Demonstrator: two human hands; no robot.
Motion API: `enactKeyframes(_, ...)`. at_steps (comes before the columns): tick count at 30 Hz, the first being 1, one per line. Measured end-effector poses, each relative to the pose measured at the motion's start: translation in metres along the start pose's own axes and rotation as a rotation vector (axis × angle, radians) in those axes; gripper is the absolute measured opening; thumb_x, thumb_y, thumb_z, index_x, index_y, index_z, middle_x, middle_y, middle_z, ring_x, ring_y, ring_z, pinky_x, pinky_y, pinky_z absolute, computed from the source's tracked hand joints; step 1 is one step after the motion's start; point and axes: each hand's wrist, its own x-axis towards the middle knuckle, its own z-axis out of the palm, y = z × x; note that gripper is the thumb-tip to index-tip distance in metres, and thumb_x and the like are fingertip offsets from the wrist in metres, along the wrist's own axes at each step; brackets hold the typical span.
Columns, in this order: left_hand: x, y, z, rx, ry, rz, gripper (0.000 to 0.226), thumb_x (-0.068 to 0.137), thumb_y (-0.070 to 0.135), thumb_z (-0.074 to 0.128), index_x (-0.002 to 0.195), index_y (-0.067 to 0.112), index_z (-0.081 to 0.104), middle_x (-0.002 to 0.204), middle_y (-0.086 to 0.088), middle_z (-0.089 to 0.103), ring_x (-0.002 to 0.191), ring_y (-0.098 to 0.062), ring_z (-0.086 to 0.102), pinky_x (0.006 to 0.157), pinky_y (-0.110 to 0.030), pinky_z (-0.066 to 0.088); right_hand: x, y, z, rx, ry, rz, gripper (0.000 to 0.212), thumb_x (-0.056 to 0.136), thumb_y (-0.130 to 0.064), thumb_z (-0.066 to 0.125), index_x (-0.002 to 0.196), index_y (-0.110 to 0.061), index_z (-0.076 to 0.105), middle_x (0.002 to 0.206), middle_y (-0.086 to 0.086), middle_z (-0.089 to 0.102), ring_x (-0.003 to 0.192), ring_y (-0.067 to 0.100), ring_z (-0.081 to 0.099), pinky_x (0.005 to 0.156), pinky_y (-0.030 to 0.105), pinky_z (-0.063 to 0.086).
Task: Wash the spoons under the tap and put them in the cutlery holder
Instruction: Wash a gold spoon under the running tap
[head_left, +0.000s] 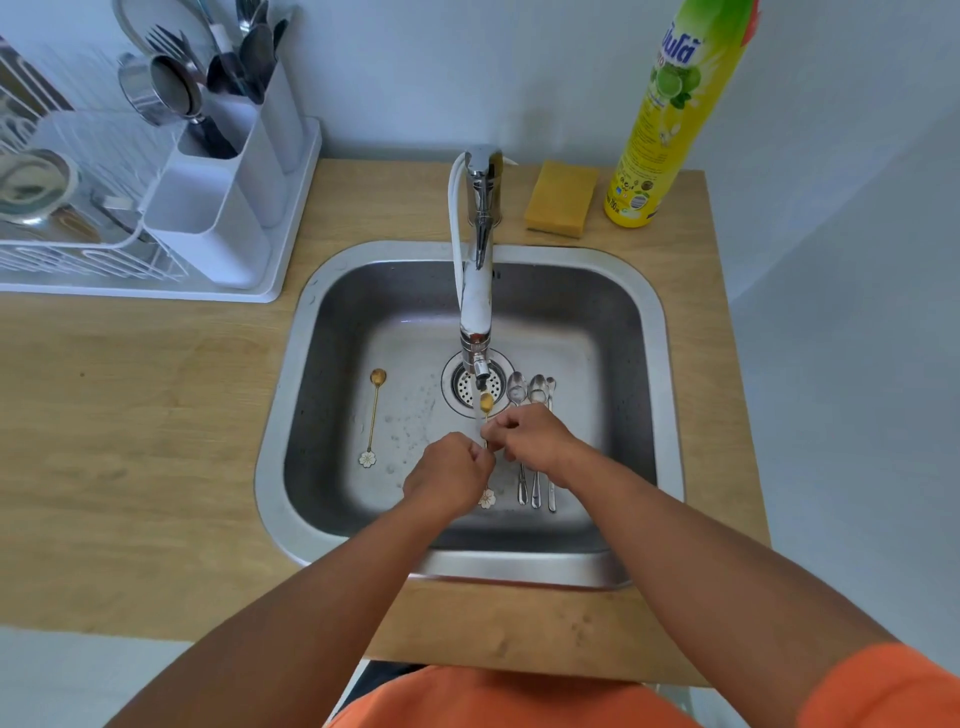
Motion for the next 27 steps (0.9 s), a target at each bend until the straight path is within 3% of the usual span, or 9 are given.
enactKeyframes(3,0.004,-0.006,-0.006,-0.093,-0.083,0.029,0.048,0.1,0.042,0.06,0.059,0.017,0.061,0.054,-0.001,0.058,0.054,-0.019,0.052,0.061,-0.032,0.045,-0.002,0.0,-0.002,-0.03,-0.021,-0.008,0.014,0.097,-0.023,0.069,0.084,-0.017,0.071,0.078,-0.004,0.073,0.061,0.009,0.055,0.05,0.019,0.042)
enactKeyframes(5,0.007,-0.006,-0.011,-0.183,-0.06,0.016,0.041,0.1,0.041,0.063,0.077,0.008,0.071,0.073,-0.011,0.072,0.065,-0.02,0.061,0.067,-0.034,0.051,-0.002,0.0,-0.005,-0.041,-0.034,-0.025,0.014,0.098,-0.023,0.068,0.087,-0.017,0.072,0.08,-0.004,0.074,0.059,0.006,0.054,0.053,0.022,0.043)
enactKeyframes(8,0.014,-0.001,-0.019,-0.326,0.016,-0.002,0.025,0.102,0.038,0.063,0.089,0.018,0.071,0.093,-0.006,0.076,0.087,-0.024,0.072,0.081,-0.04,0.058,-0.002,-0.001,-0.008,-0.079,-0.051,-0.067,0.015,0.099,-0.023,0.069,0.085,-0.02,0.073,0.081,-0.006,0.073,0.06,0.0,0.057,0.058,0.021,0.043)
enactKeyframes(10,0.018,0.006,-0.023,-0.442,0.025,-0.02,0.015,0.102,0.036,0.064,0.091,0.025,0.068,0.1,-0.001,0.075,0.093,-0.025,0.072,0.08,-0.039,0.058,-0.002,-0.003,-0.009,-0.088,-0.076,-0.096,0.016,0.098,-0.023,0.07,0.082,-0.022,0.074,0.08,-0.008,0.074,0.059,-0.005,0.061,0.06,0.02,0.044)
enactKeyframes(13,0.024,0.013,-0.025,-0.54,0.04,-0.035,0.009,0.097,0.029,0.072,0.09,0.023,0.071,0.098,-0.003,0.076,0.086,-0.021,0.07,0.067,-0.031,0.052,-0.004,-0.003,-0.011,-0.126,-0.12,-0.125,0.018,0.098,-0.023,0.07,0.08,-0.021,0.074,0.077,-0.009,0.073,0.062,-0.007,0.064,0.064,0.018,0.044)
enactKeyframes(18,0.023,0.013,-0.018,-0.537,0.122,0.017,0.023,0.096,0.037,0.072,0.082,0.02,0.076,0.082,0.004,0.078,0.076,-0.019,0.071,0.066,-0.03,0.053,-0.008,-0.001,-0.019,-0.16,-0.153,-0.15,0.021,0.098,-0.023,0.069,0.089,-0.006,0.075,0.081,0.0,0.075,0.063,-0.005,0.063,0.064,0.019,0.046)
enactKeyframes(23,0.021,0.011,-0.01,-0.536,0.2,0.053,0.03,0.103,0.033,0.062,0.079,0.022,0.075,0.076,0.002,0.077,0.075,-0.018,0.074,0.071,-0.035,0.059,-0.01,0.003,-0.021,-0.203,-0.164,-0.173,0.017,0.097,-0.024,0.068,0.084,-0.016,0.076,0.082,-0.002,0.074,0.074,0.008,0.063,0.075,0.031,0.051)
enactKeyframes(27,0.02,0.007,-0.013,-0.608,0.095,0.031,0.025,0.106,0.029,0.058,0.087,0.027,0.074,0.086,-0.001,0.076,0.082,-0.014,0.07,0.074,-0.033,0.055,-0.012,0.0,-0.021,-0.179,-0.144,-0.182,0.019,0.098,-0.023,0.068,0.08,-0.023,0.073,0.084,-0.002,0.074,0.072,0.007,0.063,0.071,0.027,0.049)
